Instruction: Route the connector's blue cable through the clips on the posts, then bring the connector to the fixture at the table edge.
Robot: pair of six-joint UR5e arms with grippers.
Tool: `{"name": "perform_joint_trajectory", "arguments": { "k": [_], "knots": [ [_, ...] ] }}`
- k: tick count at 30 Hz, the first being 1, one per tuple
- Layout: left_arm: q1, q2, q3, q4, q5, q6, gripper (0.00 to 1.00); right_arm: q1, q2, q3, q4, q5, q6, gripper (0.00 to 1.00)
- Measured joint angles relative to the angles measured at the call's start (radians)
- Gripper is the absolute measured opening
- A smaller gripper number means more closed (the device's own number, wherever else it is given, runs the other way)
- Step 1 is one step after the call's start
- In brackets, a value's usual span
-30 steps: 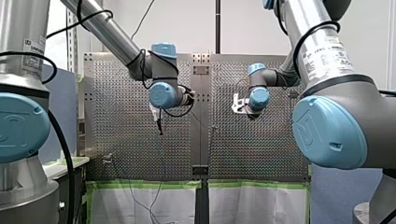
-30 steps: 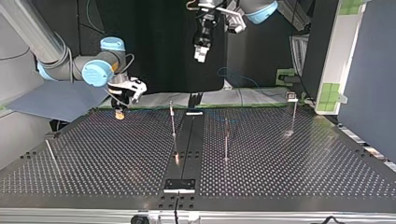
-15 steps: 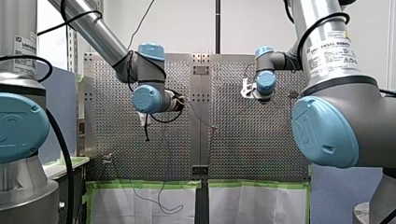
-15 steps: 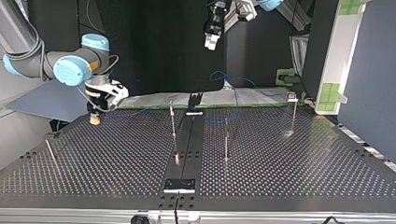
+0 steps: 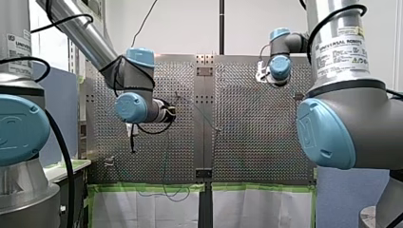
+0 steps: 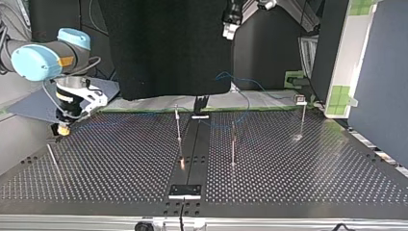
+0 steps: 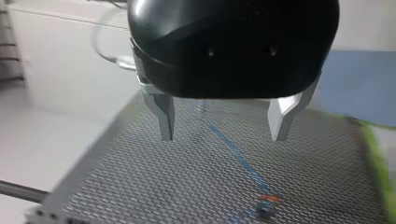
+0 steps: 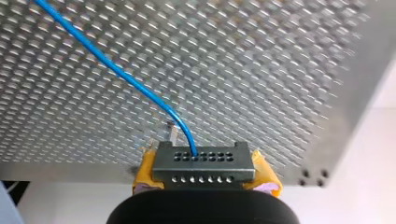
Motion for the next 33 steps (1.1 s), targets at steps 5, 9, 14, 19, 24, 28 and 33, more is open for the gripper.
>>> {"name": "perform_joint_trajectory", "arguments": {
  "k": [5,9,14,19,24,28,33],
  "knots": [
    [0.0,-0.043,-0.045,0.026,-0.005,0.001,1.0,-0.014,-0.046,0.001,0.001,0.001,-0.002,0.0],
    [0.005,-0.055,-0.076,0.034,0.0,-0.004,1.0,-0.024,-0.06,0.002,0.005,0.001,-0.004,0.0],
    [0.008,-0.02,-0.083,0.016,0.003,-0.008,1.0,-0.037,-0.032,0.01,0.002,0.0,-0.001,0.0],
    [0.009,0.015,-0.082,0.011,0.0,-0.007,1.0,-0.056,0.009,0.029,-0.032,-0.012,0.0,0.0],
    [0.007,-0.004,-0.069,0.02,-0.018,0.001,1.0,-0.085,0.048,0.04,-0.068,-0.042,-0.004,0.0],
    [-0.001,-0.033,-0.046,0.045,-0.047,0.018,1.0,-0.12,0.082,0.043,-0.086,-0.078,-0.008,0.0],
    [-0.005,-0.076,-0.035,0.088,-0.07,0.052,1.0,-0.16,0.093,0.043,-0.104,-0.118,-0.014,0.0]
  ]
}}
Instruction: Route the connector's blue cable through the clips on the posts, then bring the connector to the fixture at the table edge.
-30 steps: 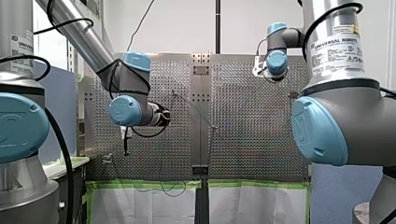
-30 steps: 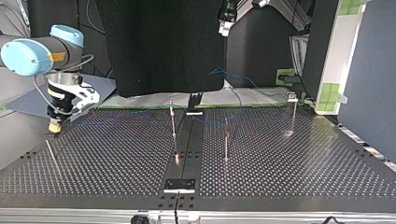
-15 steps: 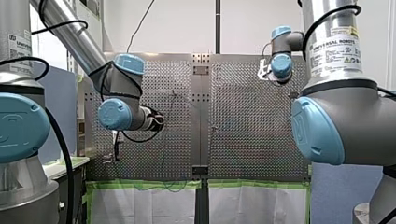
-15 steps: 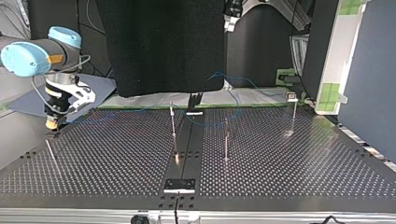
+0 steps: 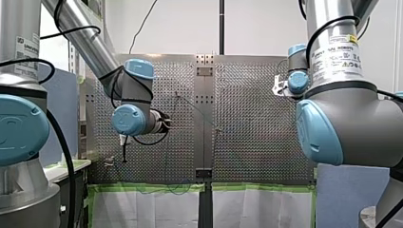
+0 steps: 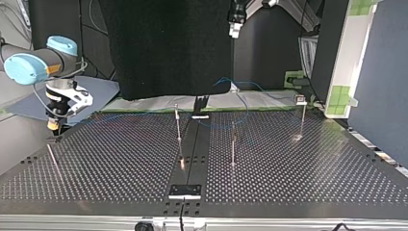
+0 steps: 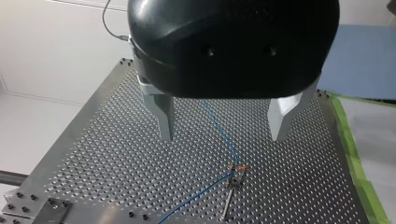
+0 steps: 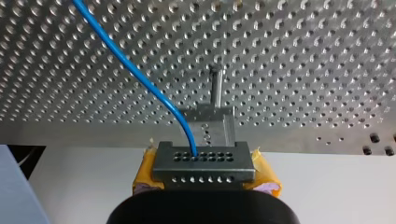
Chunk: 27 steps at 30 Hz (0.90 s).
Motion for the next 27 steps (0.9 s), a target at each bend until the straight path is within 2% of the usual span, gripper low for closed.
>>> {"name": "perform_joint_trajectory", "arguments": {
  "k": [3,7,12,14,17,24,27],
  "knots": [
    [0.005,-0.003,0.001,0.018,0.004,0.009,1.0,-0.026,0.001,0.0,-0.017,-0.026,-0.005,0.0],
    [0.014,0.024,0.001,0.0,0.024,0.007,1.0,-0.056,0.001,0.0,-0.04,-0.064,-0.02,0.0],
    [0.026,0.071,0.003,-0.045,0.053,0.002,1.0,-0.066,0.002,-0.001,-0.067,-0.106,-0.035,0.0],
    [0.028,0.089,0.006,-0.063,0.054,0.004,1.0,-0.068,0.001,-0.002,-0.071,-0.125,-0.045,0.0],
    [0.028,0.095,0.016,-0.091,0.048,0.015,1.0,-0.072,0.001,-0.004,-0.076,-0.151,-0.052,0.0],
    [0.022,0.052,0.059,-0.114,0.039,0.043,1.0,-0.086,0.0,-0.005,-0.076,-0.209,-0.051,0.0],
    [0.024,0.056,0.065,-0.115,0.043,0.056,1.0,-0.094,0.0,-0.005,-0.06,-0.234,-0.046,0.0]
  ]
}}
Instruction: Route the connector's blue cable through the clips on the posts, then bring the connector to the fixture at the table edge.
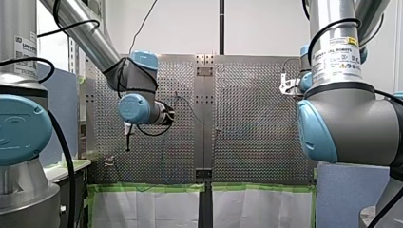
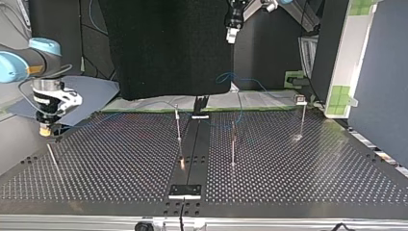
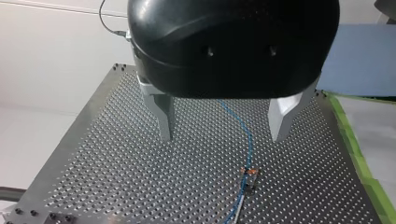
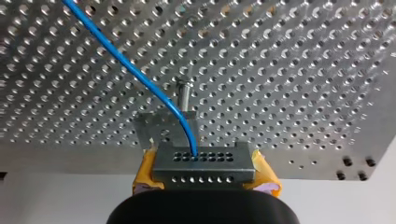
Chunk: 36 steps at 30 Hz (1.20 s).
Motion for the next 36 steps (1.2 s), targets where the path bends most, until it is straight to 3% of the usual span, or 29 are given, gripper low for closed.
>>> {"name": "perform_joint_trajectory", "arguments": {
  "k": [9,15,20,25,36],
  "knots": [
    [0.009,0.062,0.002,-0.047,0.004,0.002,1.0,-0.039,0.001,0.0,0.042,-0.077,0.003,0.0],
    [0.006,0.038,0.005,-0.054,-0.015,0.018,1.0,-0.062,0.003,-0.002,0.03,-0.128,-0.004,0.0],
    [0.004,-0.001,0.006,-0.031,-0.014,0.024,1.0,-0.084,0.024,-0.021,0.024,-0.174,-0.029,0.0],
    [0.007,0.004,0.006,0.006,0.002,0.02,1.0,-0.093,0.064,-0.04,0.031,-0.221,-0.063,0.0],
    [0.012,0.011,0.006,0.02,0.014,0.02,1.0,-0.106,0.079,-0.057,0.025,-0.316,-0.079,0.0]
  ]
}}
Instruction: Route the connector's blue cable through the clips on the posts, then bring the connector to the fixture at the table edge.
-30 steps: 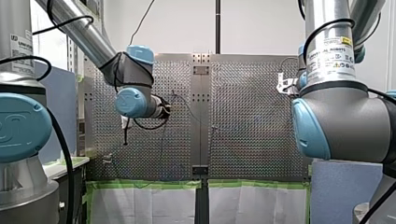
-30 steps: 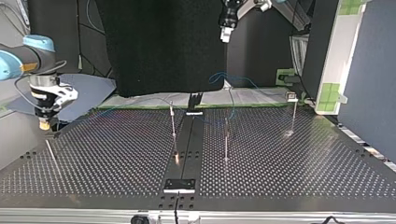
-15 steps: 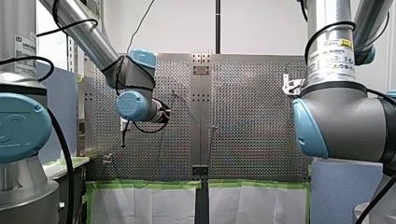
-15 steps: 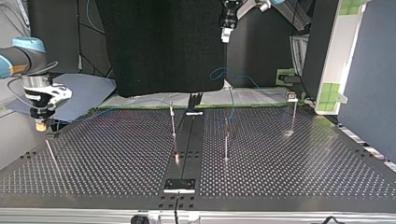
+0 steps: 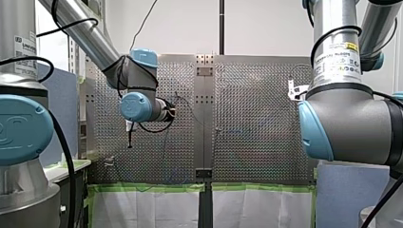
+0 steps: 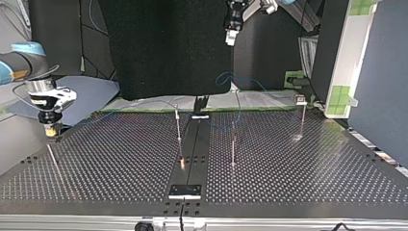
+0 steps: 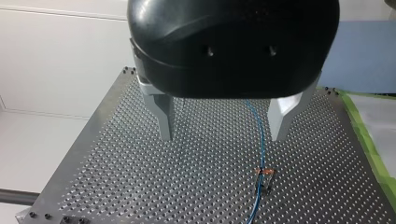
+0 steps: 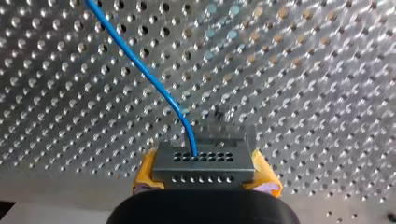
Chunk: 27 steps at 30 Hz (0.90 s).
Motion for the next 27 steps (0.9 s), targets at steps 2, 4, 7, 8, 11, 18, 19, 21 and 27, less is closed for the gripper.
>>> {"name": "perform_joint_trajectory", "arguments": {
  "k": [2,4,7,8,11,18,19,21,27],
  "knots": [
    [0.0,0.0,0.0,0.0,0.0,0.0,1.0,-0.002,0.0,-0.003,-0.004,-0.019,-0.001,0.0],
    [0.0,0.0,0.0,0.0,0.0,0.0,1.0,-0.004,0.001,-0.005,-0.005,-0.035,0.0,0.0],
    [0.0,0.0,0.001,-0.002,0.0,0.002,1.0,-0.01,0.003,-0.01,-0.004,-0.059,0.001,0.0],
    [0.0,0.0,0.0,-0.003,-0.001,0.002,1.0,-0.012,0.003,-0.011,-0.004,-0.068,0.001,0.0],
    [0.001,0.0,0.0,-0.006,-0.002,0.003,1.0,-0.019,0.003,-0.012,-0.004,-0.082,0.003,0.0],
    [0.001,0.0,0.0,-0.01,-0.003,0.004,1.0,-0.034,0.006,-0.022,-0.007,-0.086,0.003,0.0],
    [0.001,0.0,0.0,-0.01,-0.003,0.004,1.0,-0.036,0.007,-0.022,-0.007,-0.083,0.0,0.0],
    [0.001,0.0,0.0,-0.012,-0.003,0.004,1.0,-0.04,0.008,-0.024,-0.007,-0.075,-0.009,0.0],
    [0.001,0.0,0.001,-0.014,-0.003,0.004,1.0,-0.042,0.011,-0.026,-0.007,-0.064,-0.052,0.0]
  ]
}}
